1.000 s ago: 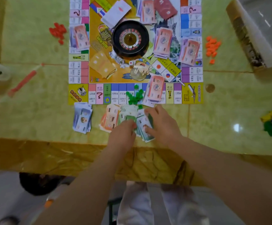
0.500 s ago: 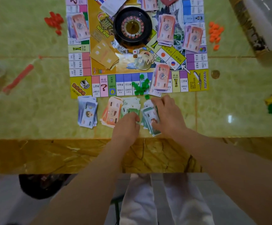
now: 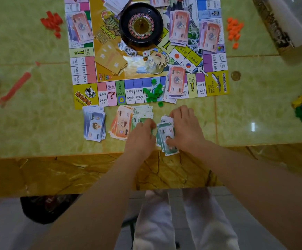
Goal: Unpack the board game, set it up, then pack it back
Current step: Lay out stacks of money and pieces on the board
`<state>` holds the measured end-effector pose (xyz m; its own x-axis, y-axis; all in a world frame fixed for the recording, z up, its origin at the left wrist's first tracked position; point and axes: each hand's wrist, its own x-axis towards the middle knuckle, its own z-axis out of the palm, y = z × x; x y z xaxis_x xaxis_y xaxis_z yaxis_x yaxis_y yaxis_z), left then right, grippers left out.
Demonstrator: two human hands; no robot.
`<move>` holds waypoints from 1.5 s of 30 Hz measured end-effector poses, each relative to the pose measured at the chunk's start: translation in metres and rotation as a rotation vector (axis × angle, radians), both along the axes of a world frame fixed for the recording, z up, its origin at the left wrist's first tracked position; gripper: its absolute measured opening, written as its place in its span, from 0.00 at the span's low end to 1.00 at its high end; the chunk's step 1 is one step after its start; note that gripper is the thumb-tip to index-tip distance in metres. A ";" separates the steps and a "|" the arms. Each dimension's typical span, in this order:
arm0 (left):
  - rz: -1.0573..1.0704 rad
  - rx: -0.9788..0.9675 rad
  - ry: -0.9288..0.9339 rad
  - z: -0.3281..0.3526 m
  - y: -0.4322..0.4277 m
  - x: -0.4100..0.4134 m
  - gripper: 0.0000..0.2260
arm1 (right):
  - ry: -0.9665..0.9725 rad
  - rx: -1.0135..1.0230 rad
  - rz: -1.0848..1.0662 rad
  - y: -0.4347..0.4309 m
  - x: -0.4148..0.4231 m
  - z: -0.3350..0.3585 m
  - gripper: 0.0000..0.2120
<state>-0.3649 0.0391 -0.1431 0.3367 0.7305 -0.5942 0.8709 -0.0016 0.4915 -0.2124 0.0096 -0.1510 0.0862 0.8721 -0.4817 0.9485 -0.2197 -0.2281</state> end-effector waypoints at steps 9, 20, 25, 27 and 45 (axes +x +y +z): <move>-0.017 0.009 -0.001 -0.001 -0.004 0.000 0.15 | 0.037 -0.003 -0.010 -0.008 -0.007 0.003 0.35; -0.046 -0.007 0.033 0.003 -0.003 0.000 0.21 | 0.429 -0.021 -0.266 -0.021 -0.002 0.002 0.24; -0.009 0.025 -0.017 0.009 -0.002 0.004 0.18 | 0.672 -0.175 -0.416 -0.011 0.022 0.011 0.30; 0.095 0.004 -0.167 0.013 -0.001 0.009 0.19 | 0.775 -0.258 -0.459 -0.006 0.029 0.018 0.32; 0.850 -0.700 -0.678 0.061 0.023 0.084 0.08 | 1.084 -0.254 -0.872 0.010 0.075 0.056 0.09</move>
